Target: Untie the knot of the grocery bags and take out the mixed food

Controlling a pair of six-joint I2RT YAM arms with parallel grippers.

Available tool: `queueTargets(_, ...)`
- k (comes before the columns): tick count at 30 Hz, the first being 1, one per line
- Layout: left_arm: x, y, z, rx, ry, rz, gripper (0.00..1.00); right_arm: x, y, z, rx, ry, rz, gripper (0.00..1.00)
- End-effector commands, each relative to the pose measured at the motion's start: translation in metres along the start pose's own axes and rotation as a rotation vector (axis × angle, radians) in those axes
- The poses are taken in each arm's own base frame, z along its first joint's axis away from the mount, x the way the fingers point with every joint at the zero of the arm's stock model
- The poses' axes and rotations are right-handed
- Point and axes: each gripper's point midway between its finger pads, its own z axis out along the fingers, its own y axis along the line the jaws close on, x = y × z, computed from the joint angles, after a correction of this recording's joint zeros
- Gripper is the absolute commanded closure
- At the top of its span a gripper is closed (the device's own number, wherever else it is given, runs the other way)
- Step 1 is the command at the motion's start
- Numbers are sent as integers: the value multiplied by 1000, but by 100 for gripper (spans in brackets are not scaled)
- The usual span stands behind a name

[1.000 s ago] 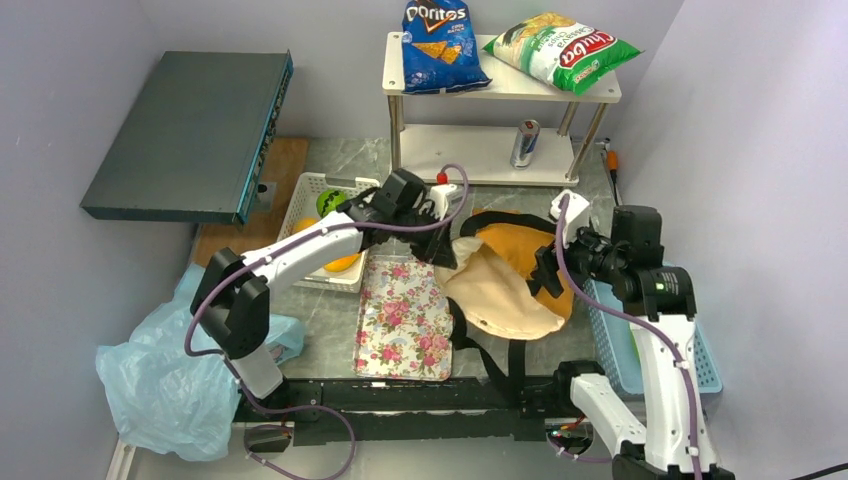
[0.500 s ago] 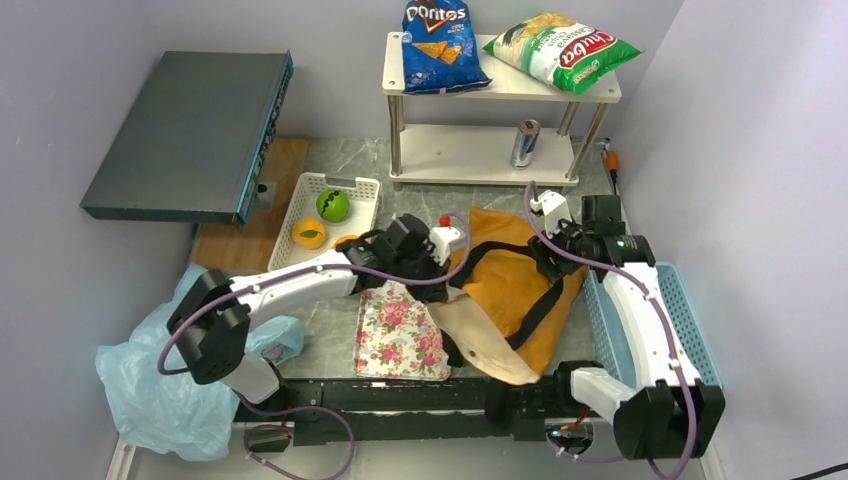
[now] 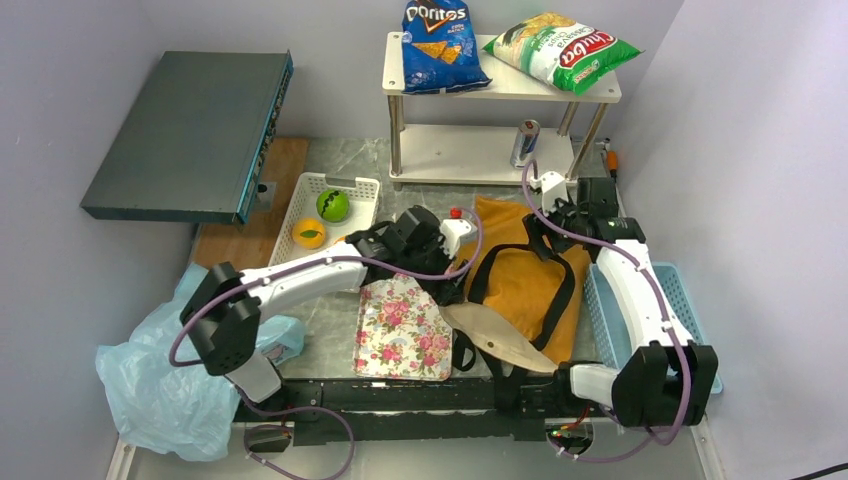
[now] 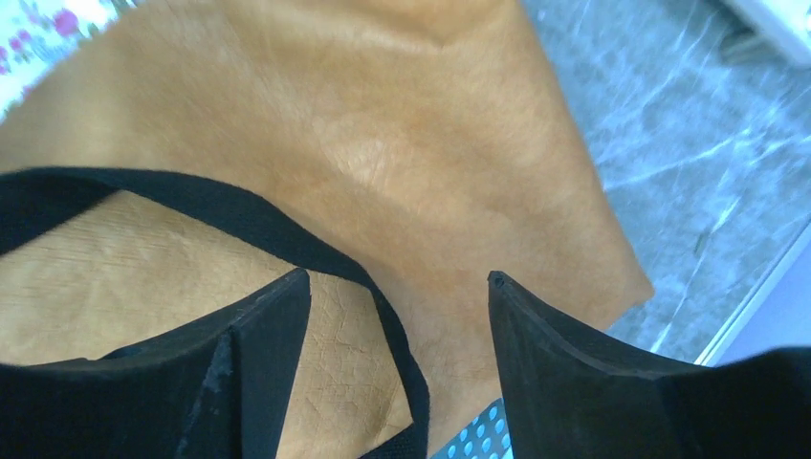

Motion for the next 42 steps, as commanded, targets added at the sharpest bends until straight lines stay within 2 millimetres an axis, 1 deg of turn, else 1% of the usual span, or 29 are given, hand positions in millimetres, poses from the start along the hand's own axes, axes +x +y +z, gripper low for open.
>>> queueTargets(1, -49, -4, -52, 14, -155, 86, 8, -73, -3, -38, 7, -250, -28, 26)
queueTargets(2, -51, -4, -60, 24, -157, 104, 2, -80, 0, -45, -4, -276, -25, 24)
queueTargets(3, -54, -5, -69, 33, -163, 132, 1, -90, 4, -55, -15, -307, -23, 21)
queueTargets(6, -60, -4, -94, 7, -147, 253, 1, -107, 14, -79, -43, -371, -7, 12)
queueTargets(9, -60, 9, -118, -62, -80, 304, 0, -121, 22, -104, -46, -435, 9, 5)
queueTargets(11, -66, 19, -137, -103, -61, 317, 1, -128, 28, -122, -48, -475, 13, 1)
queueTargets(13, -73, 29, -158, -126, -67, 310, 1, -133, 33, -139, -43, -507, 26, 0)
queueTargets(16, -83, 37, -193, -153, -98, 308, 1, -136, 39, -162, -19, -546, 43, 0)
queueTargets(17, -84, 40, -205, -176, -112, 311, 1, -134, 40, -167, -7, -550, 53, 0)
queueTargets(19, -82, 53, -229, -246, -144, 300, 1, -128, 42, -176, 17, -554, 77, 0)
queueTargets(21, -74, 70, -251, -309, -168, 249, 1, -119, 43, -180, 41, -543, 113, 0)
queueTargets(24, -55, 97, -282, -418, -202, 133, 1, -105, 47, -185, 66, -529, 157, 0)
queueTargets(26, -39, 105, -292, -470, -199, 80, 1, -97, 49, -188, 84, -528, 184, 0)
queueTargets(28, -19, 111, -302, -539, -206, 26, 1, -88, 50, -187, 98, -515, 220, 0)
queueTargets(31, 24, 126, -303, -627, -147, -71, 1, -71, 50, -177, 117, -476, 265, 0)
queueTargets(32, 39, 127, -300, -639, -123, -111, 1, -64, 52, -174, 119, -469, 269, 0)
queueTargets(35, 72, 126, -296, -655, -120, -185, 1, -43, 54, -159, 124, -431, 281, 0)
queueTargets(38, 95, 125, -295, -675, -113, -248, 1, -28, 56, -146, 109, -400, 296, 0)
queueTargets(40, 105, 128, -295, -700, -105, -270, 1, -25, 57, -140, 96, -395, 298, 0)
queueTargets(42, 111, 131, -295, -721, -102, -280, 1, -25, 54, -135, 96, -390, 301, 0)
